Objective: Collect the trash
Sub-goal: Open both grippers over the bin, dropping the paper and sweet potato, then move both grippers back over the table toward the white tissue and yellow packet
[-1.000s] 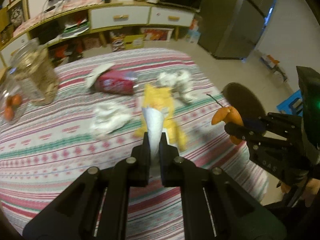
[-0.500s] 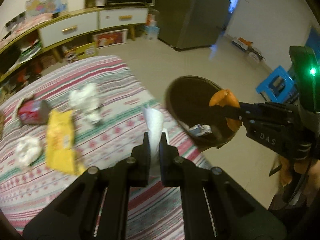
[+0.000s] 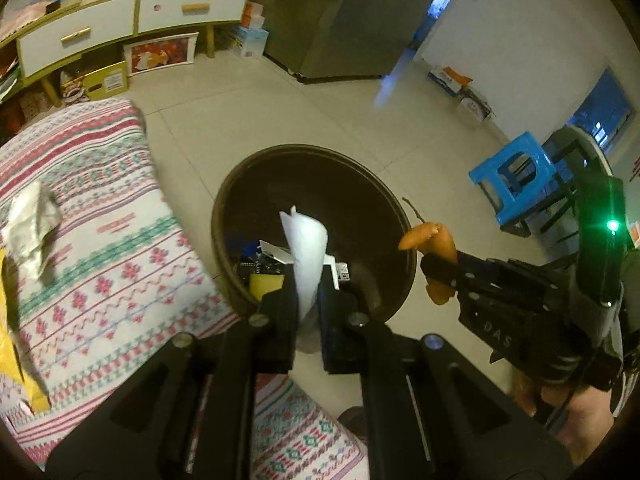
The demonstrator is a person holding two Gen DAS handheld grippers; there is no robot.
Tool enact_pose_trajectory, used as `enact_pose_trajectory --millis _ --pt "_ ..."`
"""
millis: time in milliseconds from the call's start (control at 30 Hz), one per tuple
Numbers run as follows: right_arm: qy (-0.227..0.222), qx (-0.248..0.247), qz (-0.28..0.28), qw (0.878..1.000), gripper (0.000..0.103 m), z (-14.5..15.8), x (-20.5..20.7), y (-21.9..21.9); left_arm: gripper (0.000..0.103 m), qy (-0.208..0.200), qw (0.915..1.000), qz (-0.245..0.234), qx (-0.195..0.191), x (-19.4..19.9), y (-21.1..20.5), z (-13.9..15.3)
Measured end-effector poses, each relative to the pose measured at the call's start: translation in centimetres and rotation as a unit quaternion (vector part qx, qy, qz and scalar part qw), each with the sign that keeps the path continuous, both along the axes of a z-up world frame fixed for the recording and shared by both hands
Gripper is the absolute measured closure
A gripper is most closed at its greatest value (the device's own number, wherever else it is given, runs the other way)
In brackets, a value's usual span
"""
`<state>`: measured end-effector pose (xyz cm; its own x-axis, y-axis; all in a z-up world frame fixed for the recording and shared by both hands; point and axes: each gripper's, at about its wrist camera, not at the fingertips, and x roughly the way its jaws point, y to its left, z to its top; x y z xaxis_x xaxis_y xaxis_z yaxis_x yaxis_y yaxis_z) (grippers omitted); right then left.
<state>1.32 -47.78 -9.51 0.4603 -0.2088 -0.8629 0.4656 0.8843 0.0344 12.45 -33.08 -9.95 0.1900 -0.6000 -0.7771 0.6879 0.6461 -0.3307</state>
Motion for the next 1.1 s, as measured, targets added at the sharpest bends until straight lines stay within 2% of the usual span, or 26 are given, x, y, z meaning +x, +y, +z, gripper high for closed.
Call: enact_pose_trajectory --millis 67,133,200,333,733,800,833,867,1000,1100 --pt "0.004 0.002 -0.001 1.0 0.084 -0.3 -0.1 -0.2 0.079 0.0 0.9999 -0.013 0.003 -0.2 -0.6 -0.2" --pt "0.007 0.002 -0.002 1.0 0.084 -0.6 -0.1 -0.3 0.038 -0.019 0.9997 -0.012 0.014 -0.4 -0.6 0.0" --pt "0.008 0.004 -0.004 1.0 0.084 -0.7 -0.1 -0.5 0.025 -0.042 0.999 -0.001 0.016 -0.5 -0.3 0.5" --pt "0.007 0.007 -0.012 1.0 0.084 -0.8 0.0 -0.8 0.024 -0.044 0.9987 0.01 0.024 0.1 0.9 1.1" --pt "0.011 -0.008 -0.022 1.0 0.081 -1.2 1.5 -0.8 0.021 -0.094 0.9919 0.048 0.071 -0.8 7.9 2.2" --pt "0.012 -0.009 -0.026 1.0 0.068 -1.1 1.6 -0.8 0.02 -0.098 0.991 0.054 0.074 -0.7 9.2 2.6" --pt "0.007 -0.011 -0.031 0.999 0.052 -0.9 1.5 -0.8 0.019 -0.101 0.9904 0.058 0.075 -0.7 9.9 2.8" --pt "0.001 -0.012 -0.033 0.999 0.039 -0.7 1.4 -0.7 0.018 -0.104 0.9898 0.062 0.075 -0.9 10.6 3.0" --pt "-0.013 -0.021 -0.03 0.999 0.036 0.4 1.4 -0.2 0.007 -0.114 0.987 0.077 0.083 -0.7 13.6 3.8" --pt "-0.018 -0.027 -0.025 0.999 0.034 1.0 1.4 0.5 0.007 -0.129 0.9835 0.088 0.091 -0.3 15.7 4.3"
